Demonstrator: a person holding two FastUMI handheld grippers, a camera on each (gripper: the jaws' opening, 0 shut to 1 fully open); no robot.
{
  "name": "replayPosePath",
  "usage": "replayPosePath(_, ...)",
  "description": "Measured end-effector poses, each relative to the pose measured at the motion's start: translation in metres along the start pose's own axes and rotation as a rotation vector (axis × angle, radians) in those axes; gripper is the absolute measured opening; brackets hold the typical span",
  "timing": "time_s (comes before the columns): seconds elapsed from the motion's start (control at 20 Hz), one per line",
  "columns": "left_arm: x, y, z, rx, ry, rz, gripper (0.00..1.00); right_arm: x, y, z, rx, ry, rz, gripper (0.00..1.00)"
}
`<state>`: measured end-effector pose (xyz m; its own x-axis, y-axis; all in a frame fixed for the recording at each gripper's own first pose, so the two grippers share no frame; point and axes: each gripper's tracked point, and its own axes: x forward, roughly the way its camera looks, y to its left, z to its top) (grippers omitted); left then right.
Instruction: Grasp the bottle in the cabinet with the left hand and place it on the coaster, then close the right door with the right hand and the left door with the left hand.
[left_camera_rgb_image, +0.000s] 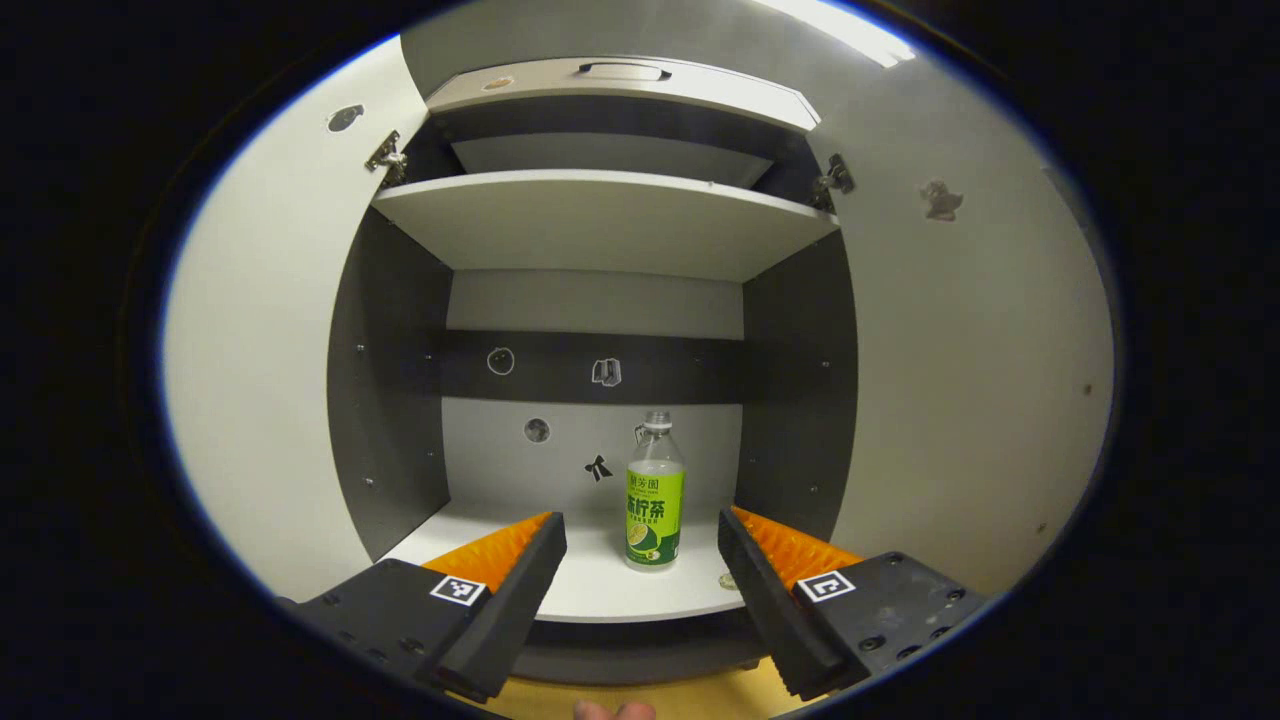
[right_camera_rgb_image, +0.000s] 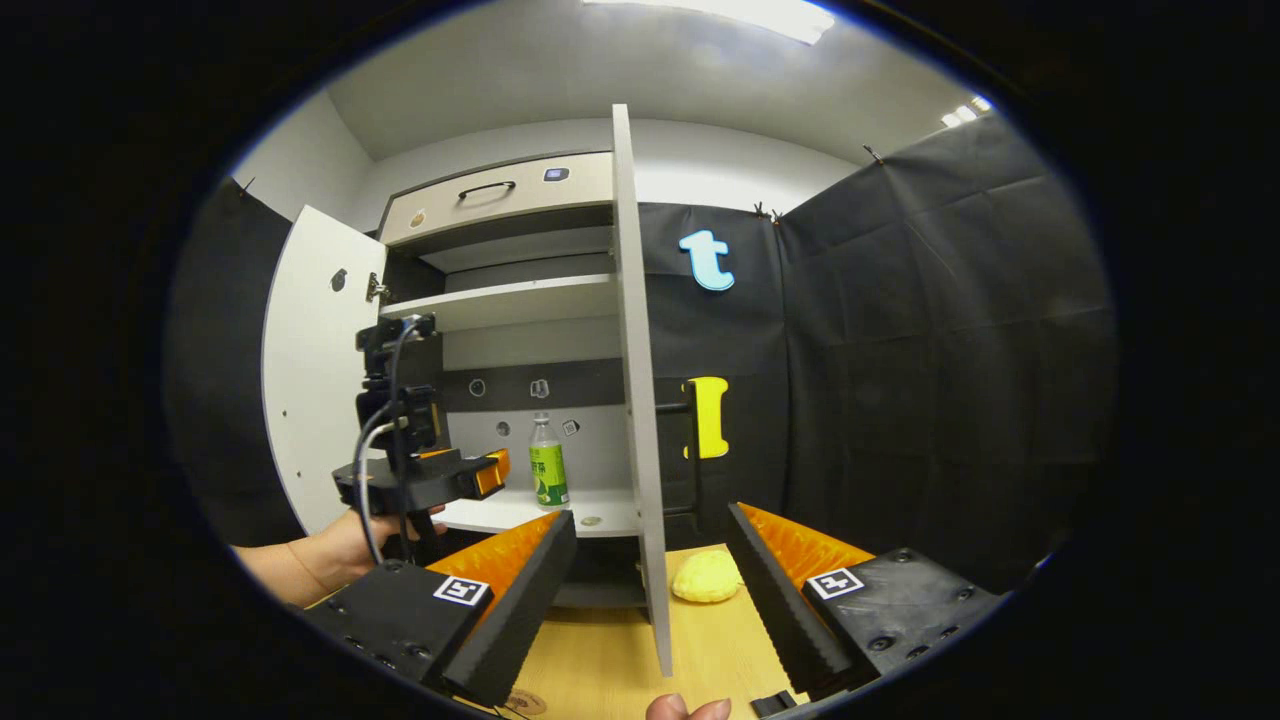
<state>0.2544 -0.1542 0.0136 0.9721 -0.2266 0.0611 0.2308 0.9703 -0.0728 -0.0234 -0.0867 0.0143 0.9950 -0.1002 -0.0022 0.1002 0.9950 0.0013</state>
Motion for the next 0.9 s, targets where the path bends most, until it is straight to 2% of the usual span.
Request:
replayPosePath(0.45, 0.12, -0.002, -0.045, 0.078, 0.044, 0.049, 0.96, 0.005, -0.047, 0.004, 0.009, 0.004, -0.063, 0.99)
replayPosePath(0.8, 0.165, -0.006, -0.043, 0.091, 0.042, 0.073, 0.96, 0.01, -0.07, 0.004, -0.017, 0.003, -0.107, 0.99)
replayPosePath(0.9, 0.172, -0.012, -0.041, 0.108, 0.034, 0.059, 0.96, 0.01, -0.078, 0.006, -0.027, 0.0, -0.13, 0.99)
